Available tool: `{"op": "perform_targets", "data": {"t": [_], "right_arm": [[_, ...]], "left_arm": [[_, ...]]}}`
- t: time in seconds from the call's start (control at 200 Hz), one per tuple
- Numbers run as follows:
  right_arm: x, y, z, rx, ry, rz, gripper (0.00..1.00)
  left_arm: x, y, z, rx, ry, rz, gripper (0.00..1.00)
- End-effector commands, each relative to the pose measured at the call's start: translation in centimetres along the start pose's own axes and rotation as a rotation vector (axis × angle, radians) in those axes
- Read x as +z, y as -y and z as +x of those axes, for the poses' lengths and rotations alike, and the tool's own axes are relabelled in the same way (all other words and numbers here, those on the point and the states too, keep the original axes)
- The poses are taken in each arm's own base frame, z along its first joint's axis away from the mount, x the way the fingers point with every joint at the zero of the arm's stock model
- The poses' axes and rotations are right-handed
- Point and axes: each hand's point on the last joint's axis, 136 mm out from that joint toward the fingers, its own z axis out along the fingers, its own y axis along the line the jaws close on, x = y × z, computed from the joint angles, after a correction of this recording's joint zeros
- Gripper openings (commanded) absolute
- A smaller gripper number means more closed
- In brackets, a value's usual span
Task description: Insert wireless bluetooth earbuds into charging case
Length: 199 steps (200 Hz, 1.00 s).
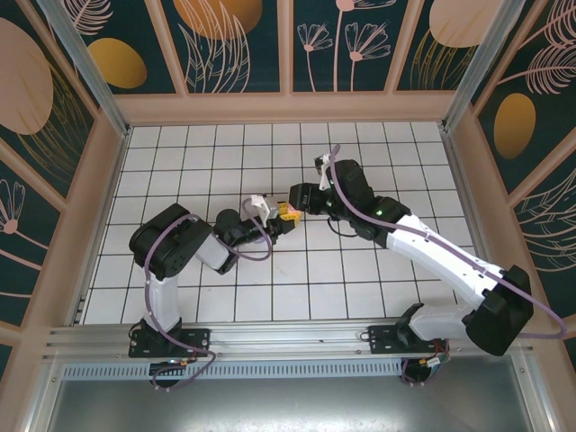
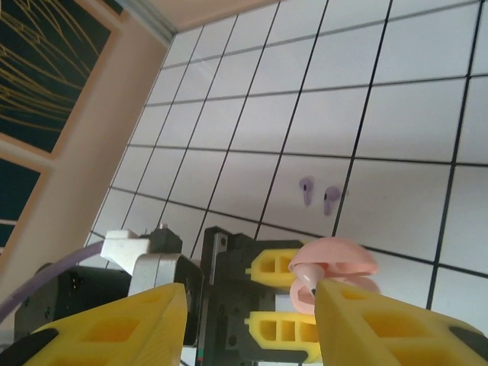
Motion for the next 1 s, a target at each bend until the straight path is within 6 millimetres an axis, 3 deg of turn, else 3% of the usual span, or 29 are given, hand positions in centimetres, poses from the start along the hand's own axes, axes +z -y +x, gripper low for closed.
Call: {"op": "perform_targets", "data": {"t": [0.0, 0.52, 0.991], "right_arm": [[1.0, -0.5, 0.1, 0.018, -0.007, -0.051, 0.48], [3.4, 2.2, 1.4, 0.049, -0.052, -0.021, 0.46], [4.4, 2.1, 1.3, 0.033, -0.076, -0.034, 0.44]], "left_arm": [[0.0, 1.1, -4.9, 0.119, 0.200, 0.043, 0.00], [0.5, 1.0, -5.3, 0.109, 0.212, 0.061, 0.00], [0.8, 0.9, -5.5, 0.098, 0.219, 0.070, 0.00]]}}
